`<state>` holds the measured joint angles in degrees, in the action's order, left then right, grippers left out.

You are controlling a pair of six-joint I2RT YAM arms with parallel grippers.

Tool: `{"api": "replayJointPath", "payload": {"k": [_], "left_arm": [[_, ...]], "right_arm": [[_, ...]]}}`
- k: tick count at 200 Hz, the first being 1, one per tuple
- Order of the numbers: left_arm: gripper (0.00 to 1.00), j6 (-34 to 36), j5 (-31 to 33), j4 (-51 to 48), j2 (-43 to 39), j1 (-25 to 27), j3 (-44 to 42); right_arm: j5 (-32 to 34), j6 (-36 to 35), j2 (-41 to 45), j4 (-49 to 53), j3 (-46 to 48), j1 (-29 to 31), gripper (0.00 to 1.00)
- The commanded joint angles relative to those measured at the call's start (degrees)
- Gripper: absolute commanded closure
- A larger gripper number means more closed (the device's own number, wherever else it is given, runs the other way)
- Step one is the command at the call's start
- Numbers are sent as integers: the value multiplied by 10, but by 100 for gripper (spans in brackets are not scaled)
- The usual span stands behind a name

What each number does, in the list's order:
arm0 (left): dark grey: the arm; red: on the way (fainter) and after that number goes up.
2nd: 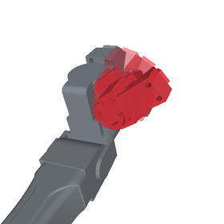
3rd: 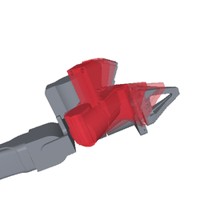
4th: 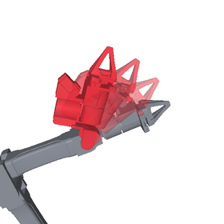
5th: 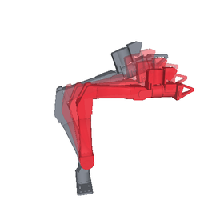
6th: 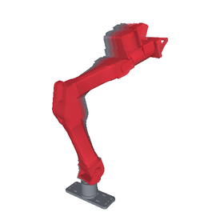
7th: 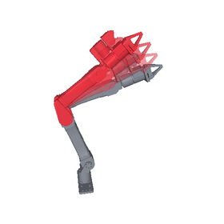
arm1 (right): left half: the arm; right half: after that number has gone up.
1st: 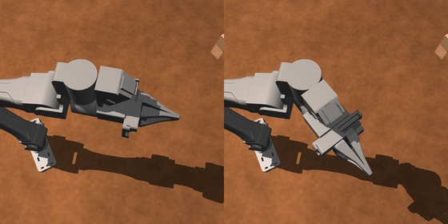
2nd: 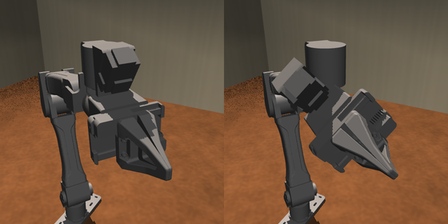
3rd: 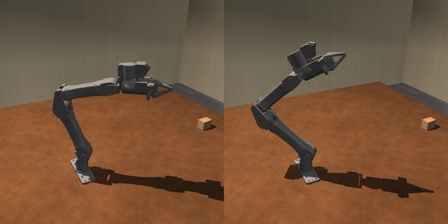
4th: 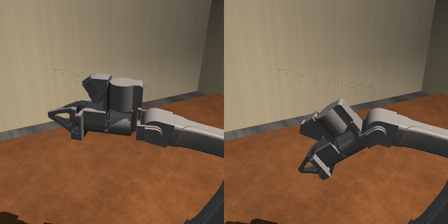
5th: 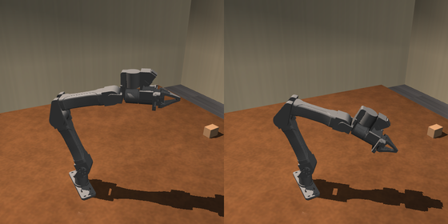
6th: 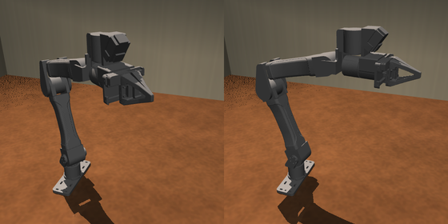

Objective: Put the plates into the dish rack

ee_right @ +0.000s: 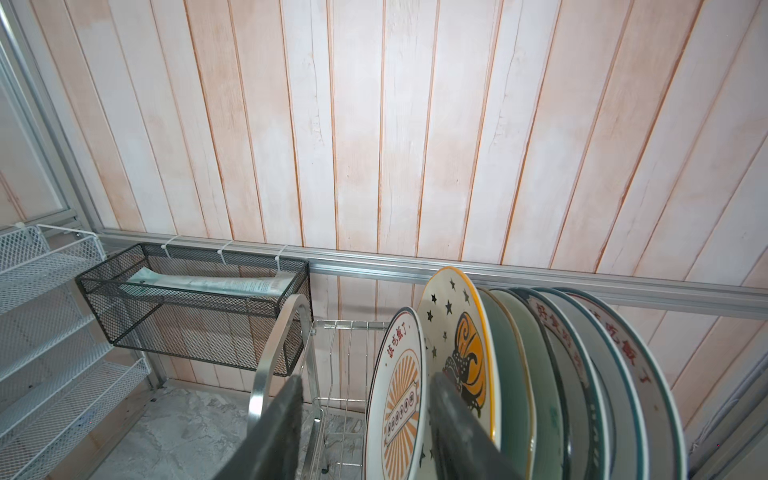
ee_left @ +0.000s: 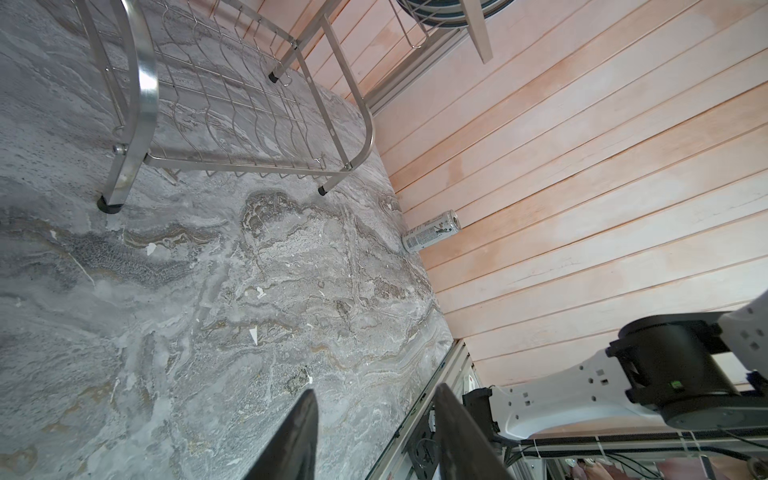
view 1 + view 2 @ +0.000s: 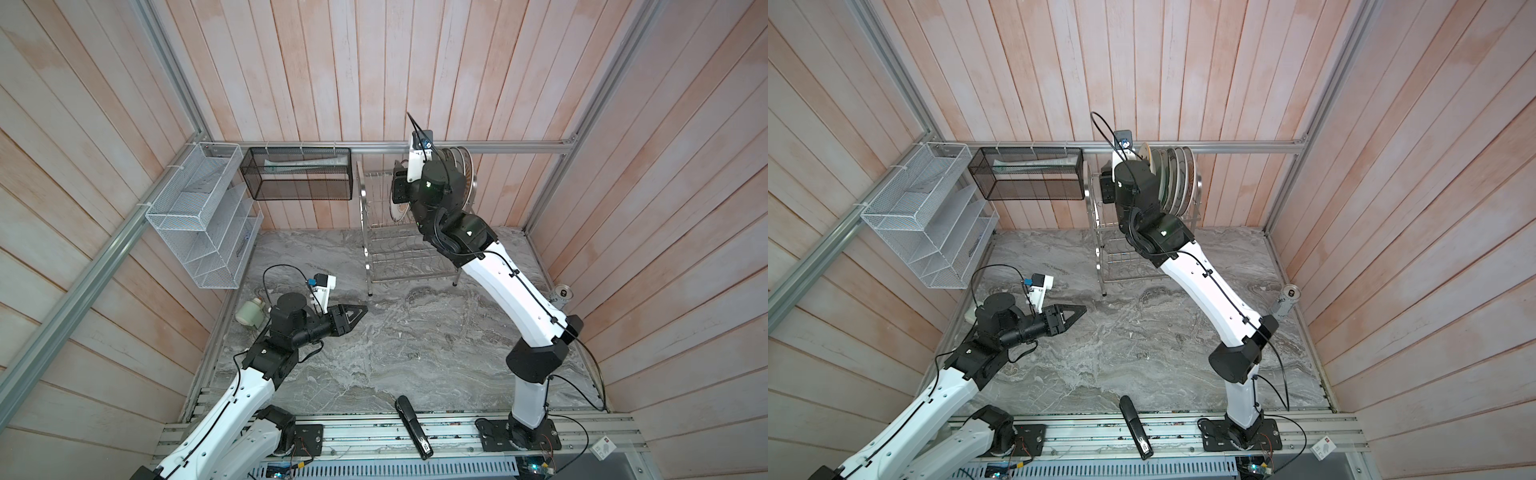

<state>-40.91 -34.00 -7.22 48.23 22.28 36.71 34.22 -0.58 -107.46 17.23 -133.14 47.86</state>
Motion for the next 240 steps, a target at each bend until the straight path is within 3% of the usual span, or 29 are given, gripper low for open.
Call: {"api": "replayJointPath", "payload": {"k": [1, 45, 88, 129, 171, 200, 208, 212, 214, 229, 233, 236, 240], "left_arm": [[52, 25, 14, -16, 4, -5, 35], [50, 59, 69, -48, 15, -17, 81], [45, 98, 106, -83, 58, -28, 138], [40, 141, 152, -95, 96, -32, 177], [34, 173, 185, -85, 110, -43, 180], [33, 193, 212, -98, 117, -54, 187], [26, 197, 226, -104, 117, -55, 190], [7, 199, 232, -107, 118, -56, 191], [2, 201, 234, -108, 119, -57, 192], [0, 204, 247, -125, 121, -62, 198], [0, 202, 254, -132, 123, -63, 201], [0, 201, 258, -138, 124, -64, 203], [0, 199, 264, -147, 126, -66, 207]], "right_arm": [[-11, -11, 55, -39, 58, 3, 50], [-14, 0, 222, -159, 308, 1, 49], [2, 37, 378, -195, 530, -28, 49], [-53, 98, 467, -149, 645, -116, 49], [-128, 119, 501, -111, 726, -203, 49], [-127, 134, 522, -120, 779, -228, 49], [-128, 138, 529, -128, 793, -232, 47], [-129, 140, 530, -128, 797, -236, 46], [-129, 141, 530, -127, 798, -238, 46], [-125, 147, 522, -117, 801, -250, 45], [-121, 150, 519, -112, 800, -253, 42], [-120, 152, 517, -109, 798, -255, 22], [-119, 153, 513, -103, 797, -258, 5]]}}
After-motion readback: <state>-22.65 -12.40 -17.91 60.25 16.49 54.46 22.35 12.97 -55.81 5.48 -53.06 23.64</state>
